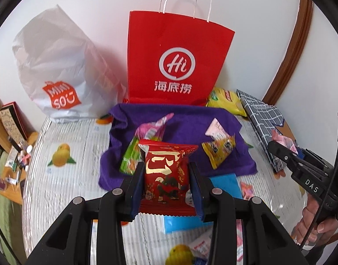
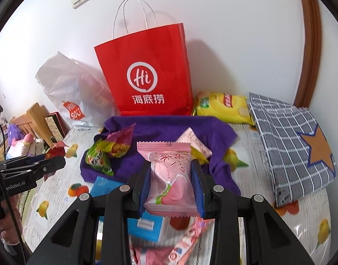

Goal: Organize snacks
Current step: 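Carry the red packet with the left tool while the right tool carries the pink candy to the towel, then open the left tool over the towel while the right tool releases the pink candy there, then withdraw both tools from the towel toward the remaining snacks, then grasp the pink candy bar with the right tool while the left tool grasps the blue packet, then carry the blue packet with the left tool while the right tool carries the pink candy bar to the towel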

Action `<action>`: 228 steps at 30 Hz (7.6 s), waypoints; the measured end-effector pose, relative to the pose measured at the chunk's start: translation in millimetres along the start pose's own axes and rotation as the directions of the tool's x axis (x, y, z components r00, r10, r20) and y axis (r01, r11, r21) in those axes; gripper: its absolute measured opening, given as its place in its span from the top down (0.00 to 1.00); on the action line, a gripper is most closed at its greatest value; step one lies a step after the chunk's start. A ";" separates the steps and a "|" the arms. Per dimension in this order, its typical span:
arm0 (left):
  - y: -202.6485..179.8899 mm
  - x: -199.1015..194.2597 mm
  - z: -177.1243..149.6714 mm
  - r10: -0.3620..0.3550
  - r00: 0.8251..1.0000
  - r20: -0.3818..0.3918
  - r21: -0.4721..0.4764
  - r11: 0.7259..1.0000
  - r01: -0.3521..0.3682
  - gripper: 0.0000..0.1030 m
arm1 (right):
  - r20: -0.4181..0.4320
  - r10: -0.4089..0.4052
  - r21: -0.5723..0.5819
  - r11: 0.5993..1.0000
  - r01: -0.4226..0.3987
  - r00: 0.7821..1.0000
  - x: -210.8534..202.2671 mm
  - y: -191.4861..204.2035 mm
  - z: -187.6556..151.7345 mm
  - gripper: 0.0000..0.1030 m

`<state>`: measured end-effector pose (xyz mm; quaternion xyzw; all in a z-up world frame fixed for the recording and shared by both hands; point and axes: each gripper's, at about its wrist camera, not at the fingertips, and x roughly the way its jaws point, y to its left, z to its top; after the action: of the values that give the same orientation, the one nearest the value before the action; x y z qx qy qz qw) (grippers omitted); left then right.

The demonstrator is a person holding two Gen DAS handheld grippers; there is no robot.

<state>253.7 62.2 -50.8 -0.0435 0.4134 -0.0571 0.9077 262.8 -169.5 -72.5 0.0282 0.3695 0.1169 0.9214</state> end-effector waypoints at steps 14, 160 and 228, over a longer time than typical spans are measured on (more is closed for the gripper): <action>21.4 45.7 54.4 -0.011 1.000 -0.013 -0.046 0.999 0.011 0.65 | -0.010 0.000 -0.004 1.000 0.000 1.000 54.8 7.9 58.9 0.66; -44.6 15.2 -167.2 -0.103 0.965 -0.242 0.202 0.967 0.154 0.38 | -0.223 -0.072 0.001 0.997 0.074 0.972 19.7 -52.9 -167.2 0.81; 26.5 36.3 -170.9 0.133 0.991 -0.031 -0.026 0.991 -0.134 0.60 | -0.119 -0.061 -0.051 0.997 0.056 0.991 31.0 -39.1 -166.0 0.79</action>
<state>150.1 77.9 -193.0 -0.0279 0.4292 0.0088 0.9028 178.0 -205.9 -219.2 -0.0119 0.4221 0.1001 0.9009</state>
